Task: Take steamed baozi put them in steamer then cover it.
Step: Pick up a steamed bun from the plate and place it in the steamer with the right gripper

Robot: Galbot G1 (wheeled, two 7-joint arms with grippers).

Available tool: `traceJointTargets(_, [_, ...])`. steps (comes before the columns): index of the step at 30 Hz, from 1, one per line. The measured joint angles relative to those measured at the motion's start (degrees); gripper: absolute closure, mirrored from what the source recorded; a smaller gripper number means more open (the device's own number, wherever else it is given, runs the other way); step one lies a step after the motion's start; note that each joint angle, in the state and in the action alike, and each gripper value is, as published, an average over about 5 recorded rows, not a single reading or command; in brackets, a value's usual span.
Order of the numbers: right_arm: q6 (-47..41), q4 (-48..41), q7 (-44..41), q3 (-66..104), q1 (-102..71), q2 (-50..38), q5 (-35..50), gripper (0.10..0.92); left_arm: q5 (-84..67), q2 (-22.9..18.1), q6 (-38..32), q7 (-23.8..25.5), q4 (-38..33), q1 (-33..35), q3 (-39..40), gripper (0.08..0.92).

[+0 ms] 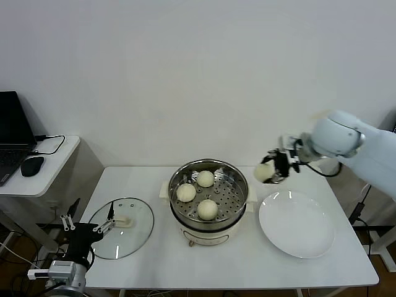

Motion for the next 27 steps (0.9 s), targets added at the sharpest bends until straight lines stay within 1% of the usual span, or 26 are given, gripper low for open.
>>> traceJointTargets(5, [-3.52,-0.1,2.74,-2.9,1.35,5.23,3.66,0.397,0.45,-0.59,-0.01,0.03,-0.14,-0.29,0.15,0.177])
traceJointTargets(10, [-5.57,-1.63,4.79,-4.81,0.65,9.45,4.96,0.397,0.91,-0.9,0.0,0.04,-0.41,-0.4,0.23,0.177])
traceJointTargets(18, [-6.69,-5.99,5.79,-5.62,-2.21,14.43,3.52,0.4,0.88,-0.77,-0.16,0.04,-0.01,-0.38,-0.27,0.177])
traceJointTargets(27, [-7.09,-10.59,5.93,-5.76,-5.16,17.18,0.53,0.397,0.79,-0.51,-0.21,0.04,0.34,-0.47,-0.48,0.177])
